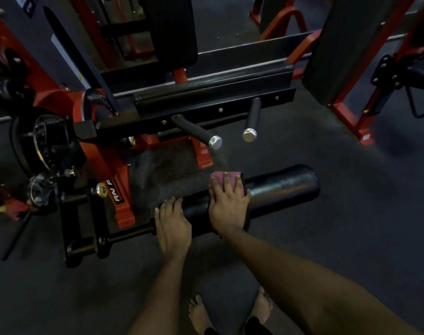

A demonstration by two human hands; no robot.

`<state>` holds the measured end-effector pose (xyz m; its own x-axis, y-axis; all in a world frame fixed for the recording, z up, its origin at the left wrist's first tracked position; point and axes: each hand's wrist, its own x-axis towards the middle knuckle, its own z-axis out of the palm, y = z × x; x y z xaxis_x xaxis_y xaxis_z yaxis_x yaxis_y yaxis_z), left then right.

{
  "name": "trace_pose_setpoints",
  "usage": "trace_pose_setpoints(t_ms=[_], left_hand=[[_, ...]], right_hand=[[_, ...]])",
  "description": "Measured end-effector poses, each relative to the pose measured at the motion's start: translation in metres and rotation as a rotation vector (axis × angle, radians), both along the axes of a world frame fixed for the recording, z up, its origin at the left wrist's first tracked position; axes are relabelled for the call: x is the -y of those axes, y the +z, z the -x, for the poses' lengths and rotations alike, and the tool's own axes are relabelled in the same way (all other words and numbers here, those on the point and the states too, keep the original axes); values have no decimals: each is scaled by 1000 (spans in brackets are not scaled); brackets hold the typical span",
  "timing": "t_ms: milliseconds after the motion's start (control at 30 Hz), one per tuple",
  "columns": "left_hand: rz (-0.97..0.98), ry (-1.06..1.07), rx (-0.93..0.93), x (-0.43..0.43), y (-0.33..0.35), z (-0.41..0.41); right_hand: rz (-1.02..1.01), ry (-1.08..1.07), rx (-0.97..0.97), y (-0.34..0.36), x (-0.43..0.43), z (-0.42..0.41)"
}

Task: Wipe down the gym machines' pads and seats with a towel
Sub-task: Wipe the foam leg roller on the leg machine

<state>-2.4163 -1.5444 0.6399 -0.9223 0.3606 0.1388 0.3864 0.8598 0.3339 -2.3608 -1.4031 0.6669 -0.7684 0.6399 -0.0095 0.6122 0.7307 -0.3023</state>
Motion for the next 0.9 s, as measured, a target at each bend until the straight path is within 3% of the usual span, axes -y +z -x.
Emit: trace_pose_setpoints(t_ms=[233,367,600,900], left_hand=[[9,-13,-11,1,1,0],[-6,-29,31,1,6,2],[48,-13,5,0,5,-2],[81,57,5,-4,2,-7]], right_hand=[[-24,-124,38,5,-81,-34],[-15,-272,84,13,-84,-24],[-140,49,117,1,-14,-18],[-107,-122,186,0,-138,-64]])
